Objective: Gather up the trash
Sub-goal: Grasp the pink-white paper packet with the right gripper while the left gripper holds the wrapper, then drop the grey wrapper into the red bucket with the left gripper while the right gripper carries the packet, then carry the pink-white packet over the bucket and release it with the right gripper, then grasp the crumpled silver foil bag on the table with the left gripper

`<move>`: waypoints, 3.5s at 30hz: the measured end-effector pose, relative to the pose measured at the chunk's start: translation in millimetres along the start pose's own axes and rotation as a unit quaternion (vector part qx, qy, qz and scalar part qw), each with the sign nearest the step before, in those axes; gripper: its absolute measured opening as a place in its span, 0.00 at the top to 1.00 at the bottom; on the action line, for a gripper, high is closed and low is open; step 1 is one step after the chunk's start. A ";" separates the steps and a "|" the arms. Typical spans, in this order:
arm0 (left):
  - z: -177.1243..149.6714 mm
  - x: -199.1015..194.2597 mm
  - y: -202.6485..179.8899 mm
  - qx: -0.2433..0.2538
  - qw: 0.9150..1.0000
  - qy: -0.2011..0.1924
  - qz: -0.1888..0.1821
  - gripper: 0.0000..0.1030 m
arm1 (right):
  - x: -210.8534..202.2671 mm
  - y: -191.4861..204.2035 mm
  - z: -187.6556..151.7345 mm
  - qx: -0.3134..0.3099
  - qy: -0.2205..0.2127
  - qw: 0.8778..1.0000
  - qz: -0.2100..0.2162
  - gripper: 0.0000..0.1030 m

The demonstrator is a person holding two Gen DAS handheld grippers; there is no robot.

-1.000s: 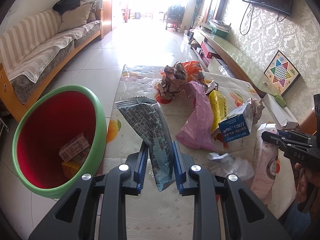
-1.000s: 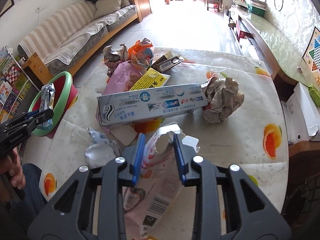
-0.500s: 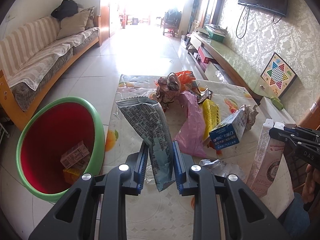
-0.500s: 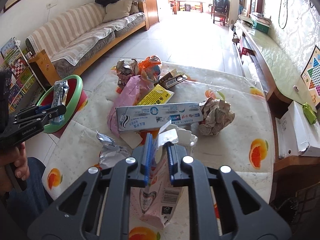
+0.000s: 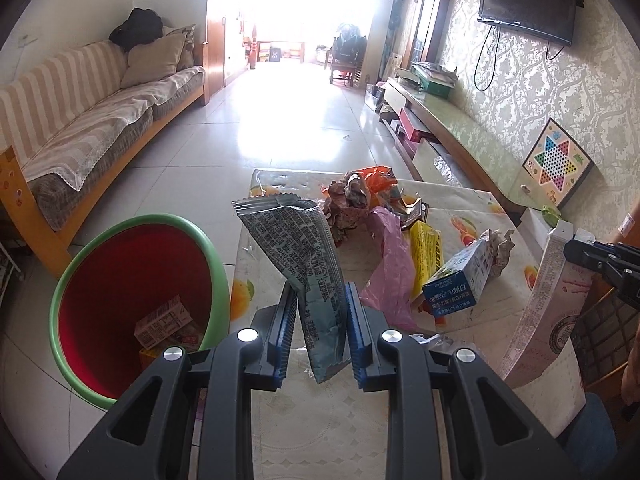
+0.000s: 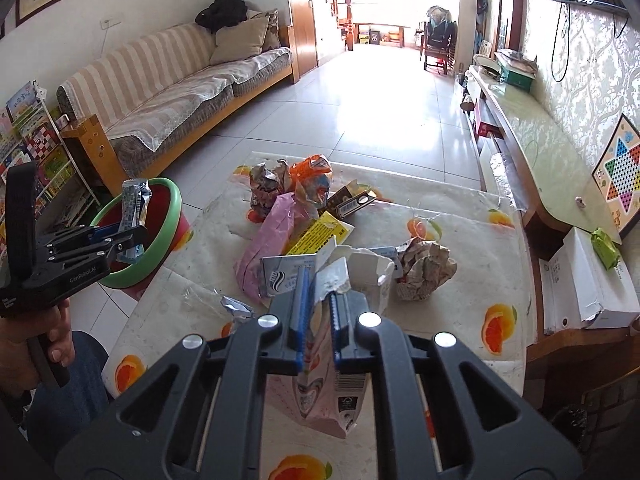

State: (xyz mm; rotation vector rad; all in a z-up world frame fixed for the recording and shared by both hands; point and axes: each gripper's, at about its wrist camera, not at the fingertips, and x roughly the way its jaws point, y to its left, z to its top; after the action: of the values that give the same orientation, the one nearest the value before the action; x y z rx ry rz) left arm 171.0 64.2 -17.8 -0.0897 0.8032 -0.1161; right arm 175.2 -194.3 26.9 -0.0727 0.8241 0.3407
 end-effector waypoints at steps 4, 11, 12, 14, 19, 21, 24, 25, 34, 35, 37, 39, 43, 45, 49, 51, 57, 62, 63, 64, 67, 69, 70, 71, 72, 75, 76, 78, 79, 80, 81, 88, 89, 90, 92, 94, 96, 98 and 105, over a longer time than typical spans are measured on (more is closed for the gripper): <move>8.3 -7.4 10.3 -0.005 1.000 -0.012 0.005 0.79 | -6.9 7.9 12.0 -0.004 -0.013 1.000 0.004 0.90; 21.3 -16.5 33.3 -0.007 1.000 -0.023 0.012 0.79 | -11.1 20.5 33.1 -0.003 -0.033 0.999 0.012 0.90; 22.6 -17.2 37.6 -0.007 1.000 -0.024 0.014 0.79 | -11.6 22.7 34.5 -0.004 -0.035 0.999 0.012 0.90; 26.2 -17.0 47.1 -0.009 0.999 -0.026 0.018 0.79 | -10.5 27.4 36.9 -0.007 -0.035 0.999 0.013 0.90; 34.6 -21.0 80.4 -0.020 0.999 -0.032 0.034 0.79 | -8.9 43.0 43.2 -0.016 -0.038 0.999 0.017 0.90; 36.1 -20.3 95.0 -0.025 0.998 -0.030 0.041 0.79 | -8.4 50.5 45.6 -0.019 -0.040 0.999 0.018 0.90; 34.7 -18.9 121.3 -0.035 0.998 -0.025 0.053 0.79 | -6.3 63.5 51.7 -0.025 -0.042 0.999 0.023 0.90; 33.7 -17.7 129.2 -0.040 0.997 -0.022 0.055 0.79 | -5.3 68.1 54.3 -0.028 -0.043 0.998 0.025 0.90; 12.8 -8.7 177.6 -0.067 0.996 -0.001 0.065 0.21 | 9.2 127.1 83.3 -0.063 -0.052 0.995 0.052 0.90; 10.5 -9.8 179.9 -0.069 0.995 0.000 0.066 0.21 | 11.6 135.0 86.2 -0.067 -0.054 0.995 0.056 0.90; 6.9 -12.4 185.6 -0.073 0.995 -0.002 0.068 0.21 | 16.8 148.0 92.1 -0.072 -0.056 0.994 0.064 0.90; 3.4 -17.1 193.0 -0.076 0.994 -0.006 0.074 0.17 | 21.6 162.9 99.0 -0.078 -0.060 0.993 0.071 0.90; -4.8 -29.9 211.2 -0.086 0.992 -0.015 0.089 0.11 | 32.6 194.8 112.7 -0.093 -0.073 0.989 0.091 0.90; -8.4 -35.1 220.4 -0.094 0.991 -0.016 0.092 0.11 | 40.7 211.4 119.4 -0.100 -0.080 0.987 0.101 0.90; -15.9 -46.1 236.4 -0.104 0.990 -0.021 0.098 0.11 | 62.4 243.6 128.2 -0.108 -0.084 0.984 0.116 0.90; -19.1 -50.9 243.6 -0.109 0.989 -0.024 0.097 0.11 | 76.4 258.5 130.8 -0.113 -0.079 0.983 0.120 0.90; -26.1 -61.3 258.7 -0.129 0.987 -0.032 0.096 0.11 | 118.4 296.3 127.5 -0.125 -0.054 0.983 0.125 0.90; -29.7 -61.2 263.8 -0.136 0.986 -0.034 0.094 0.11 | 137.4 318.7 122.0 -0.131 -0.037 0.982 0.134 0.89; -30.6 -61.6 262.4 -0.135 0.986 -0.034 0.094 0.11 | 139.5 322.3 120.4 -0.134 -0.034 0.981 0.135 0.88; -31.4 -61.6 262.6 -0.135 0.986 -0.035 0.094 0.11 | 141.4 325.7 119.8 -0.138 -0.032 0.981 0.134 0.88; -34.8 -62.6 264.2 -0.139 0.985 -0.034 0.094 0.11 | 144.3 333.6 116.4 -0.148 -0.029 0.980 0.128 0.80; -37.3 -63.4 267.1 -0.145 0.984 -0.035 0.097 0.11 | 146.1 335.3 115.2 -0.148 -0.027 0.982 0.118 0.60; -38.5 -63.7 268.2 -0.148 0.984 -0.034 0.098 0.11 | 146.1 335.0 114.3 -0.144 -0.026 0.983 0.114 0.48; -39.3 -64.3 269.6 -0.149 0.983 -0.033 0.099 0.11 | 144.6 334.8 113.7 -0.140 -0.031 0.984 0.109 0.24; -39.7 -64.6 269.6 -0.150 0.983 -0.033 0.100 0.11 | 142.1 333.8 113.5 -0.137 -0.036 0.984 0.104 0.10; -39.7 -65.4 268.4 -0.150 0.983 -0.034 0.102 0.10 | 133.7 331.1 113.0 -0.139 -0.042 0.984 0.100 0.05; -38.1 -65.3 268.8 -0.150 0.983 -0.034 0.102 0.10 | 130.9 329.7 112.7 -0.141 -0.043 0.984 0.098 0.04; -36.0 -66.1 265.0 -0.147 0.983 -0.035 0.103 0.08 | 125.9 325.7 112.3 -0.144 -0.044 0.985 0.087 0.04; -34.6 -66.6 262.5 -0.145 0.983 -0.037 0.103 0.08 | 122.5 322.5 111.6 -0.144 -0.045 0.985 0.082 0.04; -33.5 -67.1 259.2 -0.143 0.984 -0.038 0.102 0.08 | 118.8 318.0 111.1 -0.142 -0.046 0.986 0.078 0.04; -31.8 -67.0 255.2 -0.139 0.984 -0.038 0.102 0.08 | 115.1 312.6 110.8 -0.138 -0.047 0.987 0.075 0.04; -17.5 -57.4 210.5 -0.106 0.991 -0.034 0.080 0.08 | 82.8 253.0 101.3 -0.093 -0.052 0.993 0.056 0.04; -14.9 -55.9 202.2 -0.100 0.992 -0.033 0.075 0.08 | 77.2 242.9 99.1 -0.088 -0.053 0.993 0.052 0.04; -12.8 -54.7 192.9 -0.093 0.993 -0.033 0.069 0.08 | 71.2 231.7 96.2 -0.082 -0.054 0.994 0.047 0.04; -6.8 -52.0 173.0 -0.077 0.995 -0.033 0.059 0.08 | 58.9 207.5 89.8 -0.070 -0.058 0.995 0.035 0.04; -2.1 -48.5 153.3 -0.063 0.996 -0.032 0.049 0.08 | 46.7 181.1 82.7 -0.055 -0.062 0.996 0.024 0.04; 2.0 -45.2 132.8 -0.051 0.997 -0.031 0.040 0.08 | 34.8 154.7 74.2 -0.041 -0.066 0.997 0.011 0.04; 5.1 -42.3 112.7 -0.041 0.998 -0.030 0.032 0.08 | 26.6 128.8 64.9 -0.027 -0.062 0.998 -0.003 0.04; 5.3 -27.1 33.2 0.004 1.000 -0.009 -0.008 0.08 | -5.3 40.2 24.9 0.023 -0.060 0.997 -0.043 0.04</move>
State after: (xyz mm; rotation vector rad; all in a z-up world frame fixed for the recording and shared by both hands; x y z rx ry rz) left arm 158.4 100.9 1.1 -0.0888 0.7844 -0.1331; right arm 176.4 -153.0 50.3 -0.0447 0.7081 0.2415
